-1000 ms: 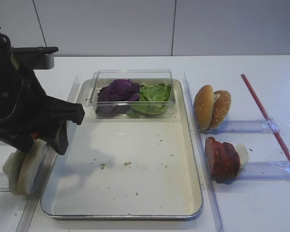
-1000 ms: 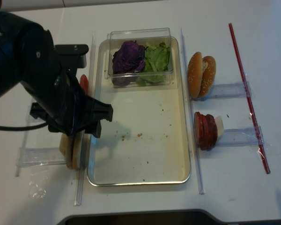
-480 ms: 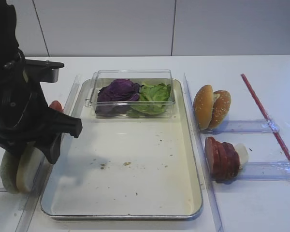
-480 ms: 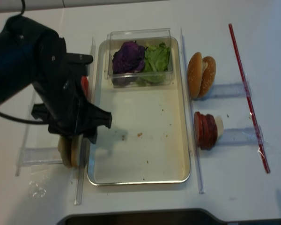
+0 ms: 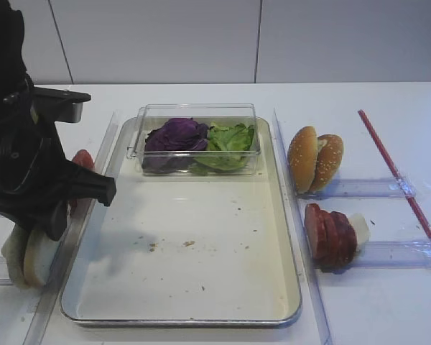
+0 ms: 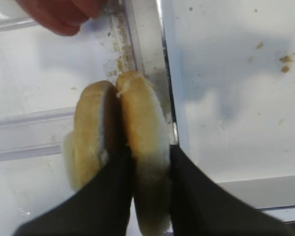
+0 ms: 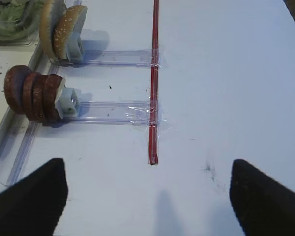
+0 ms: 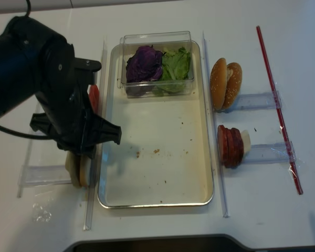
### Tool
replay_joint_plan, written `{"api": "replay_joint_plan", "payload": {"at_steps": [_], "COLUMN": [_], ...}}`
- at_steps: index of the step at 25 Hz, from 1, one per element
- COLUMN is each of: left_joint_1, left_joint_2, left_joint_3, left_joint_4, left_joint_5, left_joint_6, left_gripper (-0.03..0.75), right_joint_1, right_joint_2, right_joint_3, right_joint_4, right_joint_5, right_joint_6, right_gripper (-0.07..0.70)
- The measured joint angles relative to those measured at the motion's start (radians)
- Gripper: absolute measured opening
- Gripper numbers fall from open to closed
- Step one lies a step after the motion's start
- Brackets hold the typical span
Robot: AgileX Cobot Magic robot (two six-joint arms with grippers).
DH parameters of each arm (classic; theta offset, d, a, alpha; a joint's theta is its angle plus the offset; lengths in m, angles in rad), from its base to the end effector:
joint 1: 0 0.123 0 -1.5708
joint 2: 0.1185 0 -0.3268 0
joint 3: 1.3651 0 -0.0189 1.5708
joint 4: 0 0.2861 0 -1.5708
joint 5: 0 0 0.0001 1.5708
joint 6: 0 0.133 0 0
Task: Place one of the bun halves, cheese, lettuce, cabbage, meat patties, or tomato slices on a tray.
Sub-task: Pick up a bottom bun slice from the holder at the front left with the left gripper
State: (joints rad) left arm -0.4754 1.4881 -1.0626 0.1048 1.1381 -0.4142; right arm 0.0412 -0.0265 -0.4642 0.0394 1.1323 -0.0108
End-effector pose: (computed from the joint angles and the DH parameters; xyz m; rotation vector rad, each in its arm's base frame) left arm 0.2730 -0.1263 0.2407 0.1517 3.0100 0.0711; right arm 0.0167 0.0054 0.2551 -0.0586 2.1244 0.0658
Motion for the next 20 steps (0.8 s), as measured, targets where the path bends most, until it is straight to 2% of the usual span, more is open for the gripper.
{"api": "replay_joint_plan", "payload": {"at_steps": [4,15,20], "left_joint_1": [0.000,0.000,0.000], "left_joint_2": [0.000,0.000,0.000], "left_joint_3": [0.000,0.000,0.000], "left_joint_4": [0.000,-0.004,-0.007], "left_joint_5": [0.002,0.002,0.002], "left_joint_6": [0.000,0.000,0.000], "left_gripper": [0.158,0.152,0.118], "right_joint_1": [0.000,0.000,0.000], "right_joint_2": [0.000,0.000,0.000], "right_joint_3": [0.000,0.000,0.000], "right_joint_4": [0.000,0.000,0.000], "right_joint_5": [0.000,0.000,0.000], "right_joint_6": [0.000,0.000,0.000], "right_gripper": [0.689,0.689,0.689]}}
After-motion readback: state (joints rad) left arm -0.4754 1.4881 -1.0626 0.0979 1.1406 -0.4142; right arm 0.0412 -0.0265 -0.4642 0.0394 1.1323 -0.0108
